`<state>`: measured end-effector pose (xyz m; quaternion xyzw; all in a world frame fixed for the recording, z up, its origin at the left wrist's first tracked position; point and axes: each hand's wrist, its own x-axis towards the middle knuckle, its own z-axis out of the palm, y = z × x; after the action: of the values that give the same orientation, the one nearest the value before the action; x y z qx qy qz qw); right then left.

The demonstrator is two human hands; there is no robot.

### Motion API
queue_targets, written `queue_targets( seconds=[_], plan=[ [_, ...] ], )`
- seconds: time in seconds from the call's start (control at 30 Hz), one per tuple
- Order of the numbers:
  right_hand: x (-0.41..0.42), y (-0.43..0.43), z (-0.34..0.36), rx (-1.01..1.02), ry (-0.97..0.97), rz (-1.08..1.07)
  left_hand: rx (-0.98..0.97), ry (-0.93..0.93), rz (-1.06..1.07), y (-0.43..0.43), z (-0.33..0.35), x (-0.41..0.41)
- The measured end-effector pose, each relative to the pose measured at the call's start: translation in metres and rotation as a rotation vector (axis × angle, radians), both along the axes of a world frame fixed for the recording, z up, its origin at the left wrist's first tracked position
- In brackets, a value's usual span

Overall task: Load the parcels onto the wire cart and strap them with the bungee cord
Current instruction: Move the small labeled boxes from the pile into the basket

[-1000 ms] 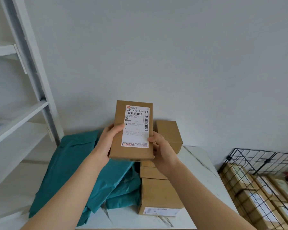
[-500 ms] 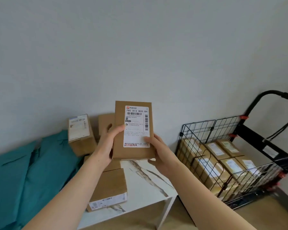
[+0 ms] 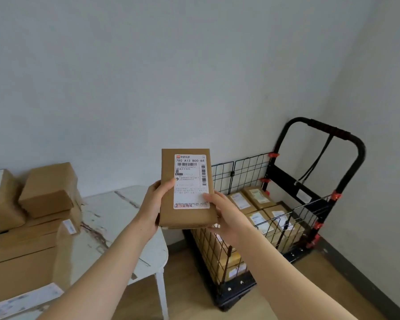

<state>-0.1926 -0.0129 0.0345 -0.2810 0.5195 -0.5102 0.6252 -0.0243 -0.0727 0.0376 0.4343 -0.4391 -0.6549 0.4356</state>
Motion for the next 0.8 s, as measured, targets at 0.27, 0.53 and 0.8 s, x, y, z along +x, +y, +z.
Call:
queue_targets(
  seconds=[0.27, 0.53, 0.8],
  plan=[
    [-0.093, -0.005, -0.014, 0.033, -0.012, -0.097, 0.034, -0.142, -0.048, -0.010, -0.005, -0.095],
    [-0.155, -0.046, -0.038, 0.100, -0.023, -0.200, 0.069, -0.202, -0.108, -0.063, -0.030, -0.165],
    [-0.227, -0.132, -0.046, 0.205, -0.013, -0.307, 0.149, -0.183, -0.192, -0.162, -0.045, -0.243]
  ],
)
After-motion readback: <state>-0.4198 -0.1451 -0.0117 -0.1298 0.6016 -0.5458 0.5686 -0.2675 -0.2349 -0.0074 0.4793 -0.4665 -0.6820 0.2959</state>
